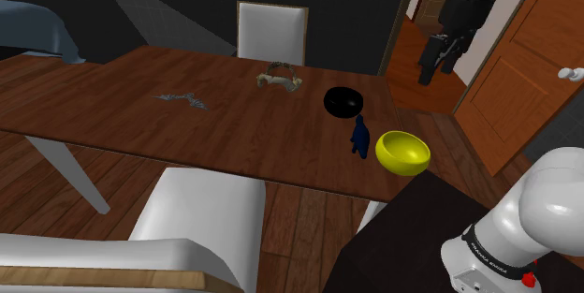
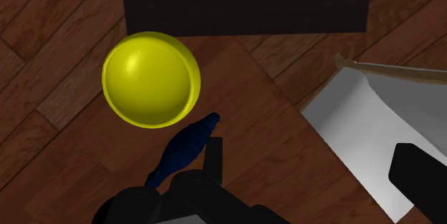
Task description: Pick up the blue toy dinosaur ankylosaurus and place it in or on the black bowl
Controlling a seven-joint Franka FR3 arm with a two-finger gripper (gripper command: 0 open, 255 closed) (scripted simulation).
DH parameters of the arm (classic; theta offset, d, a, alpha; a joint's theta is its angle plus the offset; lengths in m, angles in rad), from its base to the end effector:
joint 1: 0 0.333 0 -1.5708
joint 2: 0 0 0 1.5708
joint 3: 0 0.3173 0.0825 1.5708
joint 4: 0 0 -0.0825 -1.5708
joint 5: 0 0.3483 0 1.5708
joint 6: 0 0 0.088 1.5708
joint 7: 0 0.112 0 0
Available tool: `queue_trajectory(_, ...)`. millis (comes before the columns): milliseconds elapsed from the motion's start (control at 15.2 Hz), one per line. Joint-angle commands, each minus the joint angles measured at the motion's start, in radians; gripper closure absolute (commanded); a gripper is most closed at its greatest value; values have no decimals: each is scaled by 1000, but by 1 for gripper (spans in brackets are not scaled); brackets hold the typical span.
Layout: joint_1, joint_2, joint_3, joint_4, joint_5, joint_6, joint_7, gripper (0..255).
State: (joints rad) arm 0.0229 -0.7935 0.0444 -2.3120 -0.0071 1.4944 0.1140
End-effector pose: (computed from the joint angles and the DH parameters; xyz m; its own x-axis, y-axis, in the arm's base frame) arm 0.2598 0.0217 0.6006 0.9979 -0.0612 -0.0200 -0.0603 -0.9973 0.0413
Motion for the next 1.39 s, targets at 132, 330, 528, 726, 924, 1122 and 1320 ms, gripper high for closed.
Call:
queue_trajectory(132,-17,22,3,-46,0,72,34,0)
queue_trajectory(330,-43,67,7,-106,-1,182,85,0)
queue_trajectory(528,-70,124,11,-154,-4,293,136,0)
queue_trajectory(726,-97,194,13,-191,-9,405,188,0)
queue_trajectory(924,-125,275,14,-216,-16,516,240,0)
queue_trajectory(1122,-154,367,14,-229,-26,626,293,0)
queue_trajectory(1320,-182,467,12,-230,-40,732,348,0)
